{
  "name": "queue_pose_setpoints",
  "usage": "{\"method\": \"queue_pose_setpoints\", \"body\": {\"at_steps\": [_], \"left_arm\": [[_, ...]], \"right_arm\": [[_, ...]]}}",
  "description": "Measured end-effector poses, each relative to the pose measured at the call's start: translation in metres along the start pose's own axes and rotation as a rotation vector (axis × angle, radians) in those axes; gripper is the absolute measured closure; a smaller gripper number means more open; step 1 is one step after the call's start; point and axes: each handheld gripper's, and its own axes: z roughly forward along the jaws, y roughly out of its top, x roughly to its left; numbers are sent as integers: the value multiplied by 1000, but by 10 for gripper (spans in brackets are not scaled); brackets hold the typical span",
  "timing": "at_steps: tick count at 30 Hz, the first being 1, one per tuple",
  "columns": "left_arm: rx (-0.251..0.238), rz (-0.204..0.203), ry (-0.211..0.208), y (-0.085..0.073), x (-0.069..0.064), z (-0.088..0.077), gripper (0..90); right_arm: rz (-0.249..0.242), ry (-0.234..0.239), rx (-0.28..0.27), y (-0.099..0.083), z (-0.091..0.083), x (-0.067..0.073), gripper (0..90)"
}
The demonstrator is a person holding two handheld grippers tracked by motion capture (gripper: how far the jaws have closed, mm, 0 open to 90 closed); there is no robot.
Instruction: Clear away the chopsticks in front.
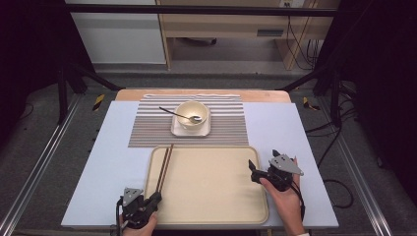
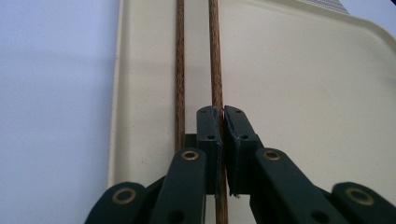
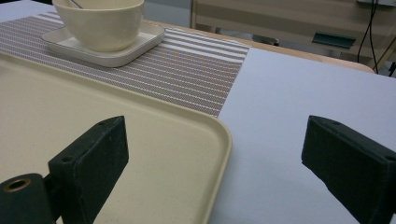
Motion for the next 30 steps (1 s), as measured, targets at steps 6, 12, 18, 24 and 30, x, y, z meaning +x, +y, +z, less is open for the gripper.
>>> {"method": "queue_pose_setpoints", "body": {"at_steps": [6,12,18,24,30], "left_arm": [[0,0,2,-2,1,0,854],[2,-4,2,-4,2,0,854],[8,-9,3,-5,3,1,854],[7,-8,11,-5,5,2,854],[13,-5,7,-5,6,2,854]], "right_arm": [[0,0,1,0,0,0,74],[-1,1,1,0,0,1,74],[-1,0,2,0,1,1,75],[-6,1,2,0,1,1,75],[-5,2,4,0,1,2,76]]}}
